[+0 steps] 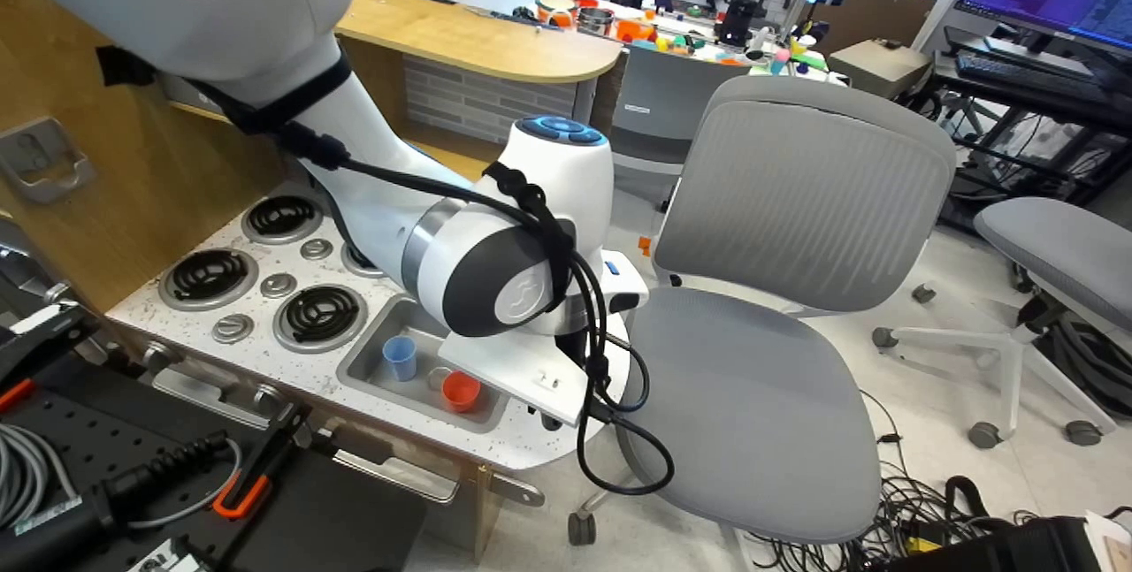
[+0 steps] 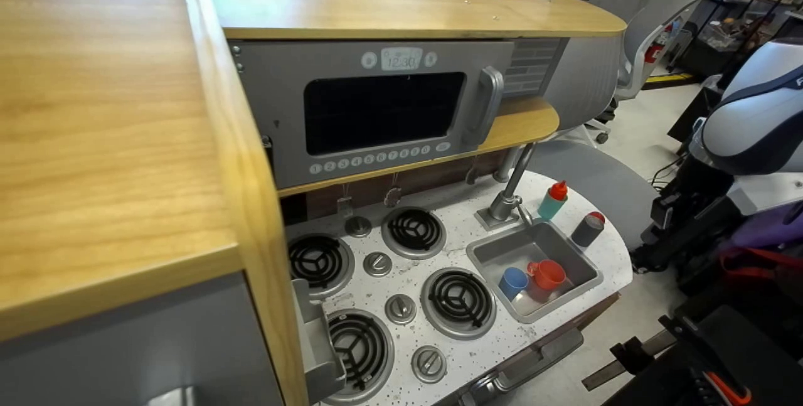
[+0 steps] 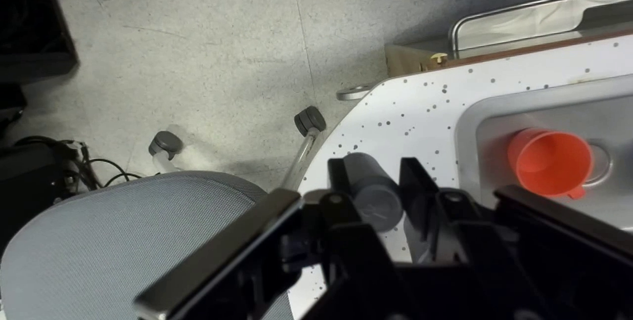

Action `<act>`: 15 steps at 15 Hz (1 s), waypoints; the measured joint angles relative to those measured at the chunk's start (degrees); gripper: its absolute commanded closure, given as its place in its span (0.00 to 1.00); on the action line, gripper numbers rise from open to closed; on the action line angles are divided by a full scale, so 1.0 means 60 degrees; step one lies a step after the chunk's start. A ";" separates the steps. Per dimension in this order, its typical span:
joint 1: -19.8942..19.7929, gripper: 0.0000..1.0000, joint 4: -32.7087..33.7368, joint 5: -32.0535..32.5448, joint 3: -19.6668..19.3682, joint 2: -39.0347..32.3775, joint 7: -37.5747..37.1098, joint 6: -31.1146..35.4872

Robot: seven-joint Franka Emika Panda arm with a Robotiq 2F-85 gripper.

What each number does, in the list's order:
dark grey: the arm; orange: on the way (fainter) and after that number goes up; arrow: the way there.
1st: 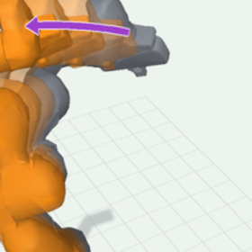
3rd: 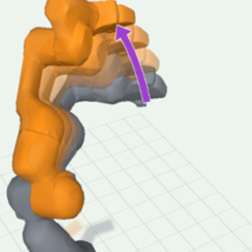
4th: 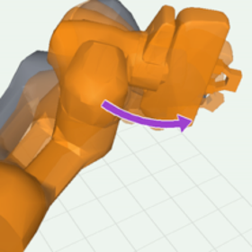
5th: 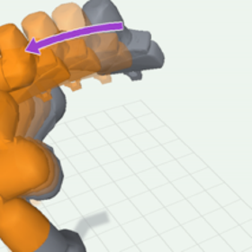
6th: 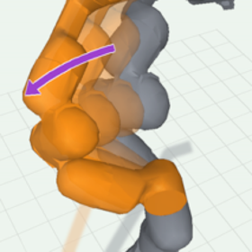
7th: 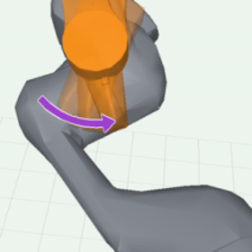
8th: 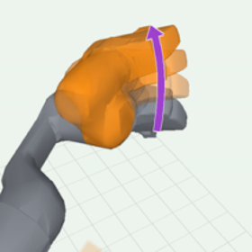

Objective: Remove the grey thing from the cup in the sink and put it on the right side of the sink counter

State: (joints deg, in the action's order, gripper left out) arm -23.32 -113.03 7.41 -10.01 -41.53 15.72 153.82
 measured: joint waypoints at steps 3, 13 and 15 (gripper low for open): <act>0.0000 0.92 0.0276 -0.0042 0.0015 -0.0327 -0.0160 -0.0096; -0.0053 0.92 0.1283 -0.0301 0.0397 -0.1395 -0.0200 -0.0315; -0.0058 0.92 0.1439 -0.0341 0.0523 -0.1581 -0.0164 -0.0350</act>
State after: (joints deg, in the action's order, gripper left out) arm -23.66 -104.39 5.37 -6.87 -51.01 14.73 151.72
